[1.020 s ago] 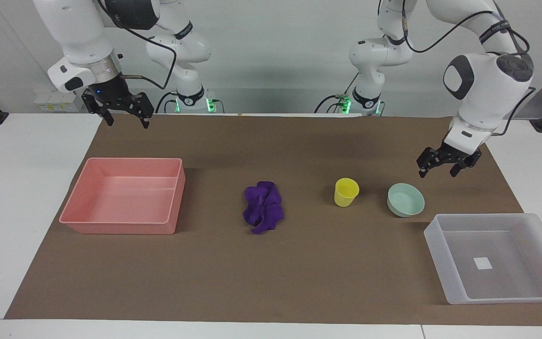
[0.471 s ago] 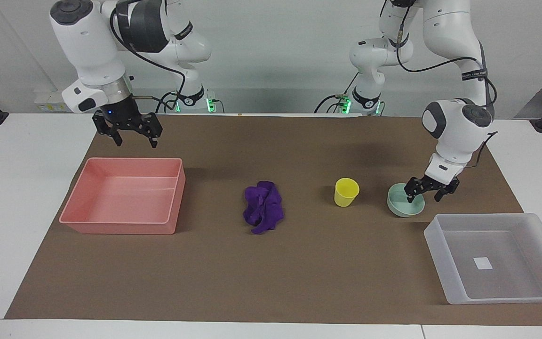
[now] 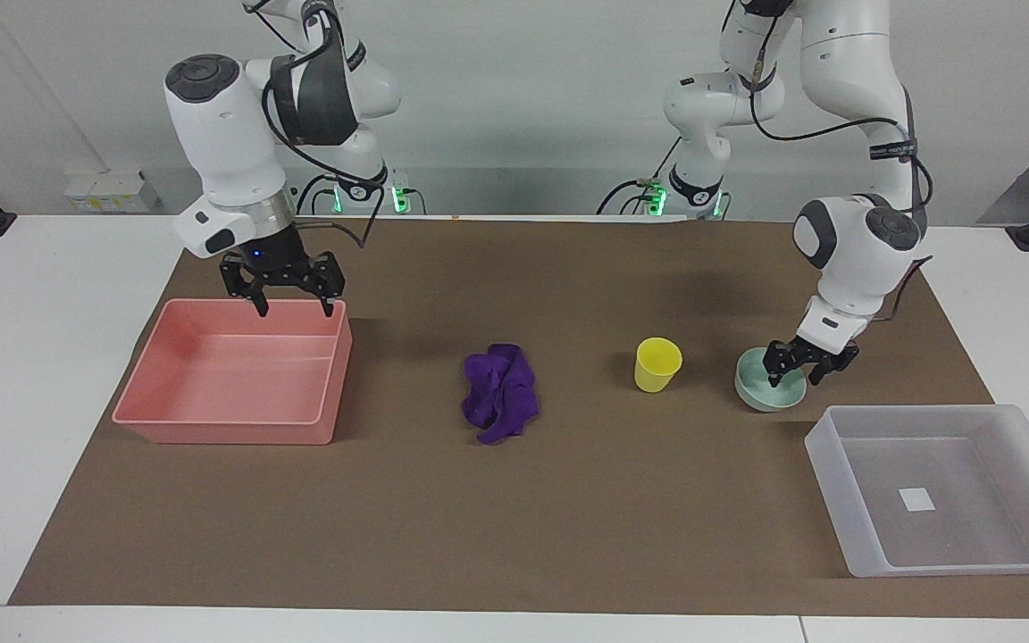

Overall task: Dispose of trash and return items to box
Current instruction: 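Grasp the green bowl rim with the left gripper while the right gripper reaches the cloth, then lift the bowl into the clear bin while the right gripper grasps the cloth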

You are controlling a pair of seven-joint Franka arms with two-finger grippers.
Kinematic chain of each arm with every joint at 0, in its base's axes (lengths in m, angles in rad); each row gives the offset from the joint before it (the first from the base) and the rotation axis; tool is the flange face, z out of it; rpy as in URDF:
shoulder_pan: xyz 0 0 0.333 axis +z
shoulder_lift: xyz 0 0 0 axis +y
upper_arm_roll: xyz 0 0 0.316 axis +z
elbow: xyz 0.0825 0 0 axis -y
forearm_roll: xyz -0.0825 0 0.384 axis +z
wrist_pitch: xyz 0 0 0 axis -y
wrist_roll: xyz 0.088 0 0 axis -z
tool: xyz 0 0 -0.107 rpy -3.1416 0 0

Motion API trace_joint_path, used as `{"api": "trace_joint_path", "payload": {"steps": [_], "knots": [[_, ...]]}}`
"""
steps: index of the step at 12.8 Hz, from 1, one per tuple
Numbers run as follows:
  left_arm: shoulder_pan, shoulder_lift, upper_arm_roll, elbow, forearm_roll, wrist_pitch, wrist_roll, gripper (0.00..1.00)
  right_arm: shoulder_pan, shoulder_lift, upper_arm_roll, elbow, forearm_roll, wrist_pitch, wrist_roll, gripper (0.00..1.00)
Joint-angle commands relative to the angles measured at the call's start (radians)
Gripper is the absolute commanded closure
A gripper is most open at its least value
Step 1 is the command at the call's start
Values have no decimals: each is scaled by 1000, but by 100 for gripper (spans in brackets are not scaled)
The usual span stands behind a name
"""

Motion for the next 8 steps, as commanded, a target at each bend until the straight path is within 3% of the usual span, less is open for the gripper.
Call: {"api": "trace_joint_path", "payload": {"steps": [1, 5, 8], "knots": [[-2, -40, 0, -5, 2, -39, 6, 100, 41, 79, 6, -10, 15, 108, 16, 0], [6, -125, 0, 37, 2, -165, 14, 100, 134, 127, 6, -15, 76, 164, 98, 0], [12, -131, 2, 141, 2, -262, 15, 100, 197, 153, 8, -15, 209, 262, 126, 0]]}}
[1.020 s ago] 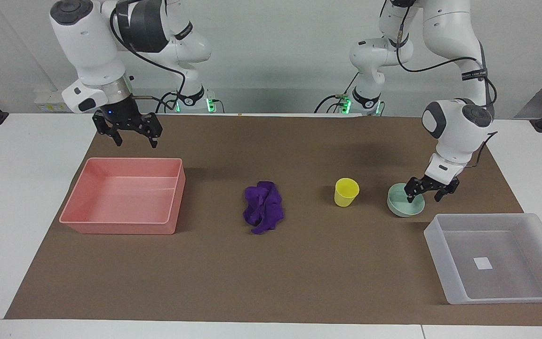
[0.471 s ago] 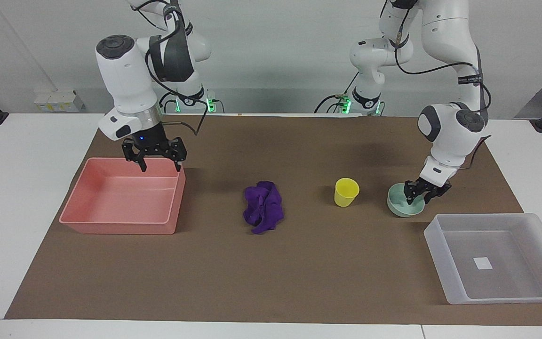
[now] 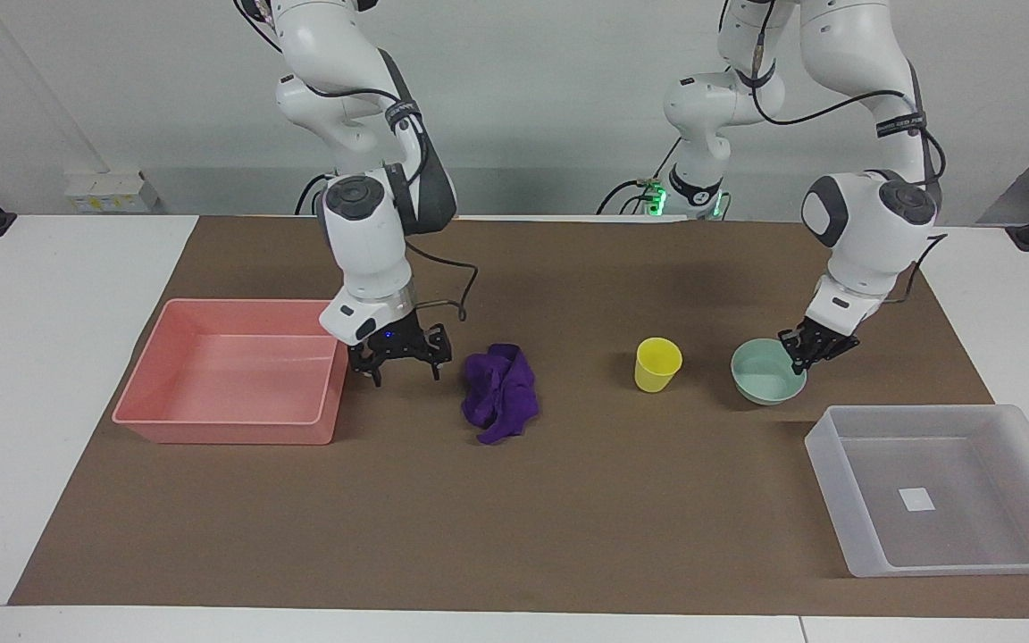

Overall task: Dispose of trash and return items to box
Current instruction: 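Lift the bowl into the clear bin while the right gripper grasps the cloth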

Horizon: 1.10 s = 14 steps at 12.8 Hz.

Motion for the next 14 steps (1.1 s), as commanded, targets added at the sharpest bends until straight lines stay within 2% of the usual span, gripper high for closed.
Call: {"api": "trace_joint_path", "payload": {"steps": [1, 3, 5, 6, 9, 10, 11, 13, 14], "knots": [[14, 10, -2, 112, 3, -79, 15, 100, 47, 17, 4, -4, 68, 85, 39, 0], [16, 48, 0, 187, 5, -76, 14, 100, 80, 39, 4, 4, 67, 123, 42, 0], [17, 99, 1, 262, 5, -80, 14, 100, 113, 94, 4, 5, 69, 230, 54, 0], [40, 129, 1, 299, 6, -77, 23, 100, 124, 120, 2, 5, 64, 246, 46, 0], [108, 256, 0, 458, 6, -97, 35, 100, 140, 165, 2, -5, 53, 277, 31, 0], [131, 310, -2, 512, 6, -100, 41, 100, 140, 165, 2, -5, 52, 277, 28, 4], [146, 361, -2, 572, 2, -106, 57, 100, 140, 163, 2, -4, 53, 268, 39, 66], [174, 497, -6, 757, -1, -161, 75, 100, 140, 159, 2, -28, 55, 269, 51, 100], [186, 557, -8, 840, -1, -180, 77, 100, 141, 157, 2, -36, 55, 267, 98, 100]]}}
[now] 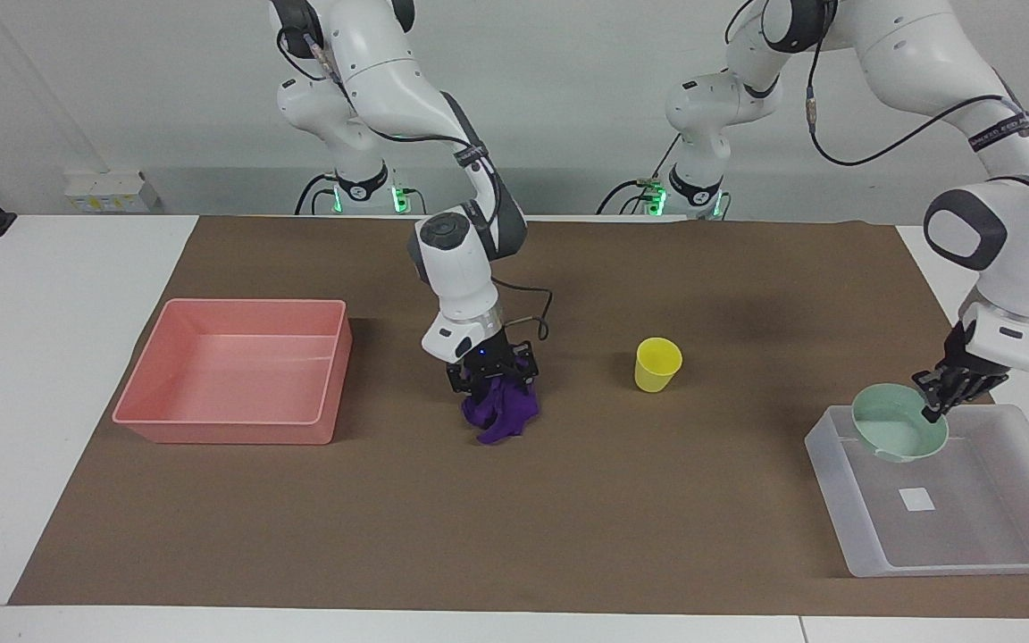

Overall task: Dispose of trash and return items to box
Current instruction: 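Lift the bowl into the clear bin while the right gripper grasps the cloth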

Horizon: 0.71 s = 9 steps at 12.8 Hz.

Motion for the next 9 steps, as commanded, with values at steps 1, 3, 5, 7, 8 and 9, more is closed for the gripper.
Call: {"api": "trace_joint_path", "payload": {"steps": [1, 3, 5, 7, 8, 9], "knots": [[31, 187, -13, 263, 1, -77, 26, 100, -4, -17, 2, -31, 5, 1, 85, 100], [71, 250, -19, 291, 3, -31, 109, 100, 18, -19, -1, -28, 5, -7, 145, 100], [68, 268, -19, 286, 1, 2, 108, 100, 21, -57, -8, -13, 4, -86, 174, 100], [59, 294, -19, 282, -8, 10, 109, 100, 9, -126, -10, 10, 4, -178, 203, 100], [53, 307, -21, 272, -11, 22, 109, 100, 6, -160, -14, 24, 4, -221, 228, 100], [50, 307, -19, 260, -14, 33, 109, 100, 1, -198, -20, 29, 2, -264, 240, 100]]}}
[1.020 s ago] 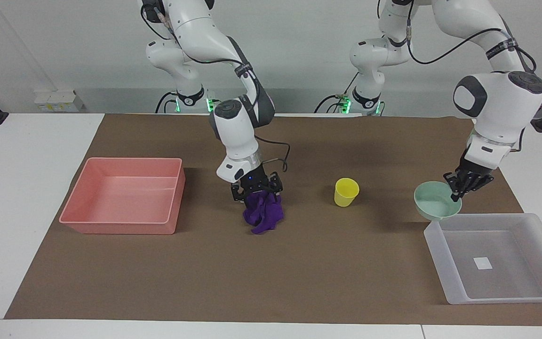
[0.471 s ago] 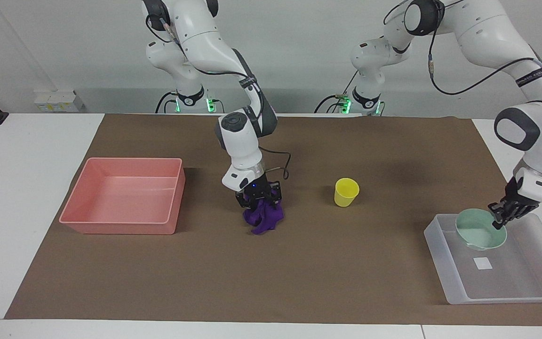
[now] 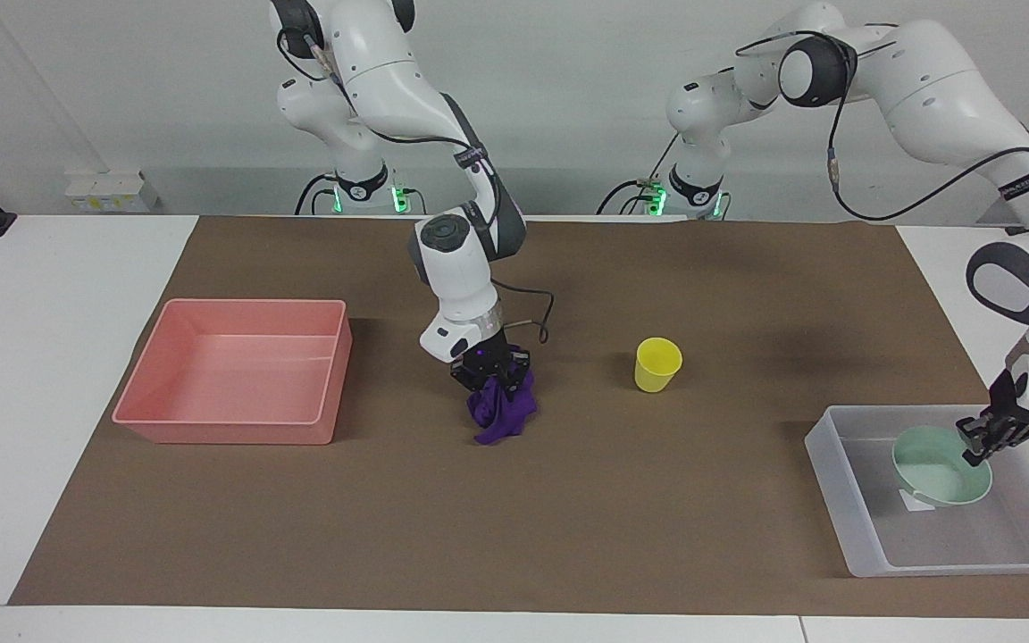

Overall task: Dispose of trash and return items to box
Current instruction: 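Lift the bowl into the clear bin while the right gripper grasps the cloth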

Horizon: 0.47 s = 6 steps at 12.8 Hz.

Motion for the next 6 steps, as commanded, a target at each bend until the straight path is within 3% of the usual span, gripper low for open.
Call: {"api": "trace_joint_path", "payload": {"steps": [1, 2, 3, 4, 5, 6], "knots": [[-8, 17, -1, 3, -25, 10, 15, 100, -25, -127, -17, 1, 1, -119, 34, 100], [-10, 15, -1, -1, -43, 5, 15, 100, -56, -168, -17, 11, -16, -165, 31, 100], [-10, 14, -3, 0, -48, 1, 17, 88, -88, -200, -17, 27, -45, -220, 24, 100], [-10, 12, -3, 3, -47, -13, 21, 46, -116, -234, -15, 31, -74, -264, 21, 100], [-11, 6, -3, 5, -45, -18, 21, 19, -142, -260, -15, 31, -100, -294, 10, 100], [-13, -15, -3, 3, -44, -30, 21, 0, -169, -276, -15, 31, -137, -326, -21, 100]]}}
